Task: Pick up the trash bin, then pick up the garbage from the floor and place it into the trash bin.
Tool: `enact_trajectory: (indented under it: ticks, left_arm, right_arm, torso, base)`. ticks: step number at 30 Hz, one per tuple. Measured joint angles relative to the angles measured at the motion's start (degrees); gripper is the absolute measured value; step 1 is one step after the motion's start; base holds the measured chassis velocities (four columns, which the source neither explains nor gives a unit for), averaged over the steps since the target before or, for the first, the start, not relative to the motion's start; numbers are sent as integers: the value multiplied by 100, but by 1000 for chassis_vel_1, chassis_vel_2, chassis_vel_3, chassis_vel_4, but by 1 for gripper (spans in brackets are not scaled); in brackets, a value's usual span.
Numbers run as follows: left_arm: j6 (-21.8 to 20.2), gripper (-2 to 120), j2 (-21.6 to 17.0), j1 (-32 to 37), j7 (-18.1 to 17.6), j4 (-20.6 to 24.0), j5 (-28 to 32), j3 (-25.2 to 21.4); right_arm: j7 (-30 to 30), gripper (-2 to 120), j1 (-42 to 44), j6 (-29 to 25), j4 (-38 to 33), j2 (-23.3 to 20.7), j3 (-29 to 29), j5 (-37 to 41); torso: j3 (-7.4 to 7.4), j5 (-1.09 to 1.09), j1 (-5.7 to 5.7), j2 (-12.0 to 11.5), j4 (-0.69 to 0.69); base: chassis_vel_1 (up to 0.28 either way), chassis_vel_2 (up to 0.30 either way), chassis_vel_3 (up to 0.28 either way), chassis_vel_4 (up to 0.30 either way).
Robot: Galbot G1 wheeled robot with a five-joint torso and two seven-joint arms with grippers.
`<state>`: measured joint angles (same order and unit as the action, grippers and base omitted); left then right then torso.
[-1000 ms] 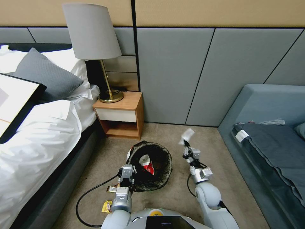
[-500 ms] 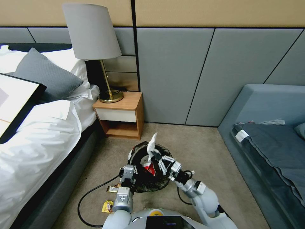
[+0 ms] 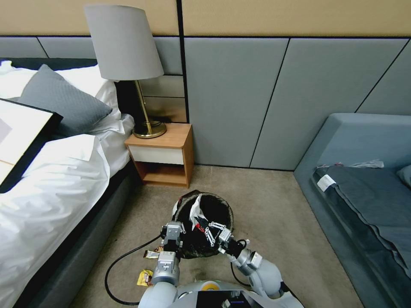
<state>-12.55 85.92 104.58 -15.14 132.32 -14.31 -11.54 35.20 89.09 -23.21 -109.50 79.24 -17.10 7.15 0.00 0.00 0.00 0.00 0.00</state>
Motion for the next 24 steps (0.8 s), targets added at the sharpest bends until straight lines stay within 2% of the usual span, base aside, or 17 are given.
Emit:
enact_trajectory:
  ticks: [6, 8, 11, 12, 15, 16, 19, 20, 23, 24]
  left_arm:
    - [3, 1, -1, 22, 0, 31, 0, -6]
    - [3, 1, 0, 22, 0, 32, 0, -7]
    - [5, 1, -1, 21, 0, 32, 0, -5]
    - [5, 1, -1, 21, 0, 32, 0, -5]
    - [8, 1, -10, 15, 0, 32, 1, -5]
    - [8, 1, -10, 15, 0, 32, 1, -5]
    - [9, 1, -21, 8, -1, 34, 12, -5]
    - [9, 1, -21, 8, -1, 34, 12, -5]
    - [10, 1, -33, 6, -2, 44, 22, -7]
    - [10, 1, -33, 6, -2, 44, 22, -7]
  right_arm:
    - [-267, 0, -88, 25, 245, 18, -63, -75]
    - [-279, 5, -83, 19, 268, 18, -68, -92]
    - [-349, 20, -53, -26, 293, 19, -112, -233]
    - [-349, 20, -53, -26, 293, 19, -112, -233]
    - [-399, 34, -24, -49, 292, 17, -127, -287]
    - [-399, 34, -24, -49, 292, 17, -127, -287]
    - [-430, 48, -16, -52, 271, 16, -148, -329]
    - [-430, 48, -16, -52, 271, 16, -148, -329]
    - [-441, 63, -15, -51, 236, 5, -162, -331]
    - [-441, 63, -15, -51, 236, 5, -162, -331]
  torso:
    - [0, 0, 0, 0, 0]
    - [0, 0, 0, 0, 0]
    - [0, 0, 0, 0, 0]
    - [0, 0, 0, 0, 0]
    - [0, 0, 0, 0, 0]
    - [0, 0, 0, 0, 0]
    - [0, 0, 0, 0, 0]
    - [0, 0, 0, 0, 0]
    - [0, 0, 0, 0, 0]
    - [0, 0, 0, 0, 0]
  base:
    - [0, 0, 0, 0]
    - [0, 0, 0, 0]
    - [0, 0, 0, 0]
    - [0, 0, 0, 0]
    - [0, 0, 0, 0]
    - [0, 0, 0, 0]
    - [0, 0, 0, 0]
    - [0, 0, 0, 0]
    - [0, 0, 0, 0]
    - [0, 0, 0, 0]
